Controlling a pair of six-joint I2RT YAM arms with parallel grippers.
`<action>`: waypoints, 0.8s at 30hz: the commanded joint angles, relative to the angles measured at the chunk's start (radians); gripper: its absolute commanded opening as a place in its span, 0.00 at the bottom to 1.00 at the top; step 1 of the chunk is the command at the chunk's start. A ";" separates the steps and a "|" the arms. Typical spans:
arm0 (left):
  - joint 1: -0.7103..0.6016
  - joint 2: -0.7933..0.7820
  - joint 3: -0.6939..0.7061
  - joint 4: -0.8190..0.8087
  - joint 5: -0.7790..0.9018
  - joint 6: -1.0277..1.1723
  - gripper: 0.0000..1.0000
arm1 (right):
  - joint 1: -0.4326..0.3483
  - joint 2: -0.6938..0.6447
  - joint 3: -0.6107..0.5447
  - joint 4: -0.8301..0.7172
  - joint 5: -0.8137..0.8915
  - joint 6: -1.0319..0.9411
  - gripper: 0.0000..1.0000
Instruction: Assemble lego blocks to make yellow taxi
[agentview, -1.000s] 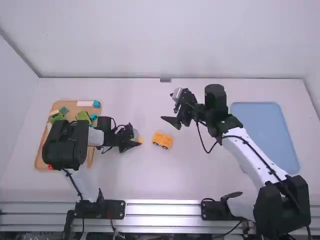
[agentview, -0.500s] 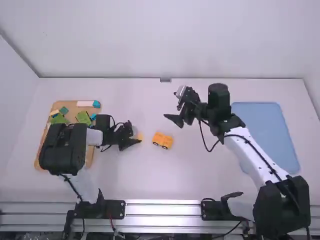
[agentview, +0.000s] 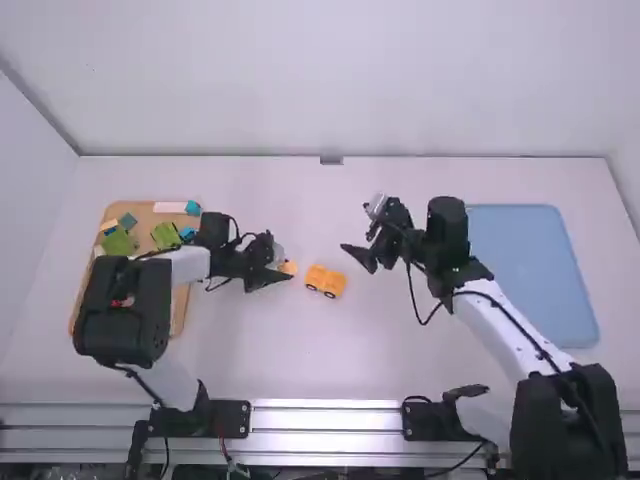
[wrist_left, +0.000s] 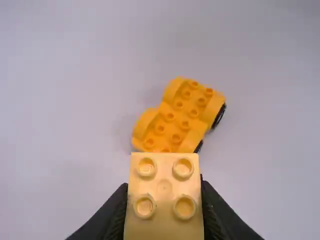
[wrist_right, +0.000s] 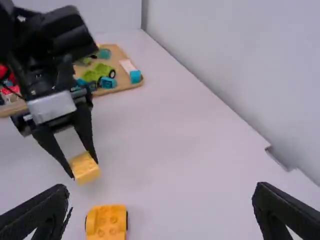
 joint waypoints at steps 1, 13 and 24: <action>-0.025 -0.015 0.046 -0.047 -0.008 0.076 0.10 | 0.029 0.021 -0.109 0.115 -0.009 0.103 0.98; -0.033 -0.015 0.096 -0.111 -0.014 0.093 0.08 | 0.075 0.372 -0.328 0.685 -0.004 0.073 0.98; -0.040 -0.014 0.096 -0.130 -0.014 0.092 0.08 | 0.097 0.687 -0.172 0.725 -0.010 0.004 0.98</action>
